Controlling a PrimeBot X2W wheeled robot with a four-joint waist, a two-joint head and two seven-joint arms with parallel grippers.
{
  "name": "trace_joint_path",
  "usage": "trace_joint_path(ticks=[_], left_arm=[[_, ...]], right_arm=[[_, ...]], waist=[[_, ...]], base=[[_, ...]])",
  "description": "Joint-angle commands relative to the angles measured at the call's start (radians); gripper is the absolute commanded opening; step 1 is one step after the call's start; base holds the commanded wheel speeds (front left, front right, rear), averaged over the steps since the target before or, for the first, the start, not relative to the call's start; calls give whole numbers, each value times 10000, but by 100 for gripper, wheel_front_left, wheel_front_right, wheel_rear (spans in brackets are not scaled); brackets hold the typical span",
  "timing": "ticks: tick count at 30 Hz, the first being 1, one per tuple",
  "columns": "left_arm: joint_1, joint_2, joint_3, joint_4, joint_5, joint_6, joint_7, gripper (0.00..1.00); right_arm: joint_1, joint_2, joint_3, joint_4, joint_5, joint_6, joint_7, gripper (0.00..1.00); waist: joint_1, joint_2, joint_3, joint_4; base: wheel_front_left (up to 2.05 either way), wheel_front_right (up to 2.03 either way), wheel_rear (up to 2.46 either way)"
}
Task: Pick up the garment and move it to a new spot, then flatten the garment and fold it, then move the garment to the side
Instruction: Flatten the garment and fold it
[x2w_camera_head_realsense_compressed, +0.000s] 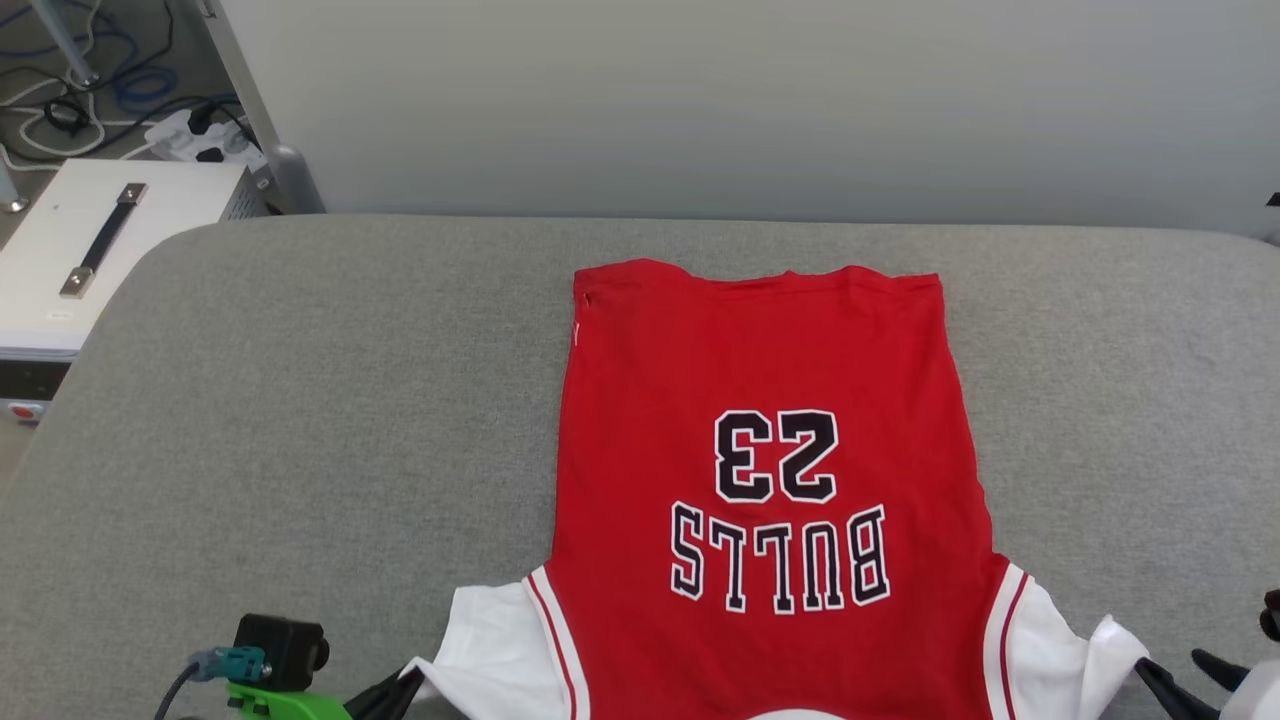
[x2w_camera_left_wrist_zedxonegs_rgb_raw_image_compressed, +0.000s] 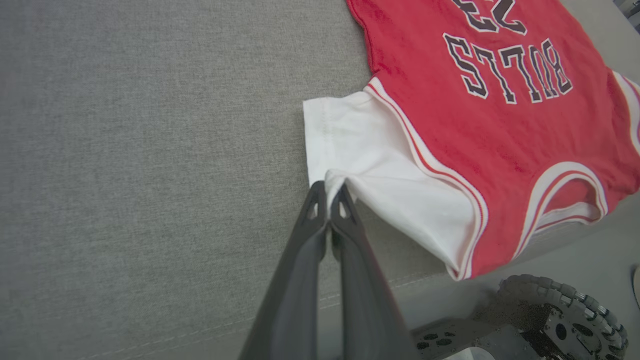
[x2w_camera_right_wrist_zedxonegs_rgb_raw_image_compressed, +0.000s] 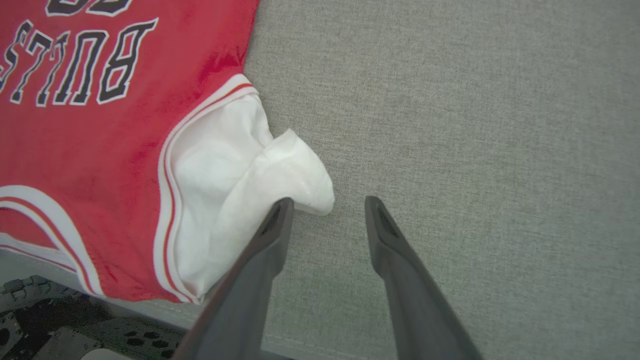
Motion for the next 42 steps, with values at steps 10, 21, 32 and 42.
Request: trace_joint_path(ticks=[10, 21, 32, 42], left_arm=[[-729, 317, 185, -2423, -233, 1105, 1498, 0], [-1466, 258, -54, -4369, 47, 1772, 2513, 0], [-2157, -239, -450, -4728, 523, 1639, 2534, 0], [-2396, -598, -601, -4413, 582, 1454, 2318, 0]], right_arm=[[-1707, 50, -2052, -2132, 551, -80, 3510, 100], [-6784, 844, -2342, -1174, -394, -80, 7796, 100], [-10446, 1078, -2338, 969, -1983, -80, 9395, 100], [-11282, 1069, -2423, 2167, -2718, -80, 9154, 100]], waist=[[1, 0, 2104, 725], [1, 0, 4263, 1917], [1, 0, 5529, 2828], [1, 0, 5932, 3184]], base=[[0, 0, 0], [0, 0, 0], [0, 0, 0], [0, 0, 0]])
